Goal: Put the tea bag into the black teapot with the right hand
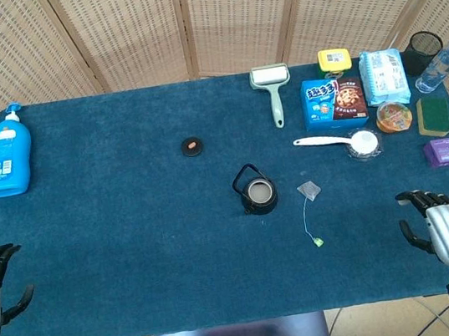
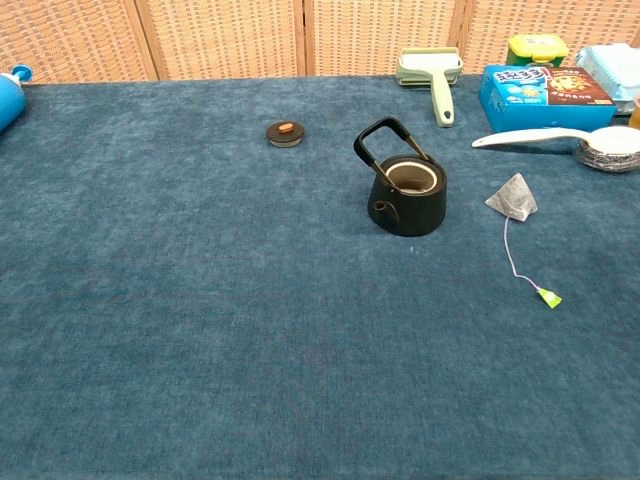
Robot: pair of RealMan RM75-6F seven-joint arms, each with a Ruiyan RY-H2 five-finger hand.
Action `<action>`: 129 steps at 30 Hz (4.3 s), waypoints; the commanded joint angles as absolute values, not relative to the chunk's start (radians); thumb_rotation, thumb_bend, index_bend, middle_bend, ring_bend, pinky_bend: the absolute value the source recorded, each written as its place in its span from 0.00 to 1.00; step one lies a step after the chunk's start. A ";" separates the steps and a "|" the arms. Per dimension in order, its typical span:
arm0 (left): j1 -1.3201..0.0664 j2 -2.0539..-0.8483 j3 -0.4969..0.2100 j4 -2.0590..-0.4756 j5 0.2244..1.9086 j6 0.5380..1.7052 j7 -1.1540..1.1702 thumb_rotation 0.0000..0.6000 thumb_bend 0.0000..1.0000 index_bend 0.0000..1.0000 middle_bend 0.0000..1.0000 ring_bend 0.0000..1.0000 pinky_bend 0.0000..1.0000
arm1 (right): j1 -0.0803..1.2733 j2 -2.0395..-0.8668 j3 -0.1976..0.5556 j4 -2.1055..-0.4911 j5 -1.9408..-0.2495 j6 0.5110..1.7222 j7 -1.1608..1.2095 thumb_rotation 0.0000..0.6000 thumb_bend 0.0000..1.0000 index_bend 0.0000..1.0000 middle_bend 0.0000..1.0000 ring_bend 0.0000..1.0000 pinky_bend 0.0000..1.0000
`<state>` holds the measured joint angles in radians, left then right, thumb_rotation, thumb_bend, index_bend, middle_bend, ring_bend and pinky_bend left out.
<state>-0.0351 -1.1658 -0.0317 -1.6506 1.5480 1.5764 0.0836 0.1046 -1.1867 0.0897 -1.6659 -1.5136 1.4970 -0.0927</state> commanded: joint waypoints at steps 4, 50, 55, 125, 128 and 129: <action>-0.038 -1.168 -0.034 -1.647 1.541 1.570 0.083 1.00 0.32 0.19 0.19 0.12 0.15 | 0.110 -1.188 0.092 -1.666 -1.508 1.489 -0.096 1.00 0.46 0.32 0.39 0.43 0.44; -0.086 -1.080 -0.076 -1.720 1.573 1.565 0.131 1.00 0.32 0.19 0.19 0.12 0.15 | 0.433 -1.136 0.081 -1.796 -1.557 1.034 0.026 1.00 0.42 0.31 0.96 1.00 1.00; -0.090 -1.073 -0.075 -1.730 1.574 1.562 0.137 1.00 0.32 0.19 0.19 0.12 0.15 | 0.449 -1.170 0.077 -1.777 -1.525 1.008 -0.004 1.00 0.44 0.34 0.98 1.00 1.00; -0.107 -1.068 -0.073 -1.729 1.554 1.549 0.133 1.00 0.32 0.19 0.19 0.12 0.15 | 0.471 -1.400 0.020 -1.554 -1.337 0.979 -0.165 1.00 0.39 0.48 1.00 1.00 1.00; -0.108 -1.069 -0.072 -1.729 1.553 1.549 0.134 1.00 0.32 0.19 0.19 0.12 0.15 | 0.471 -1.401 0.020 -1.551 -1.334 0.977 -0.168 1.00 0.39 0.48 1.00 1.00 1.00; -0.108 -1.070 -0.072 -1.729 1.553 1.548 0.134 1.00 0.32 0.19 0.19 0.12 0.15 | 0.471 -1.401 0.019 -1.550 -1.333 0.978 -0.170 1.00 0.39 0.48 1.00 1.00 1.00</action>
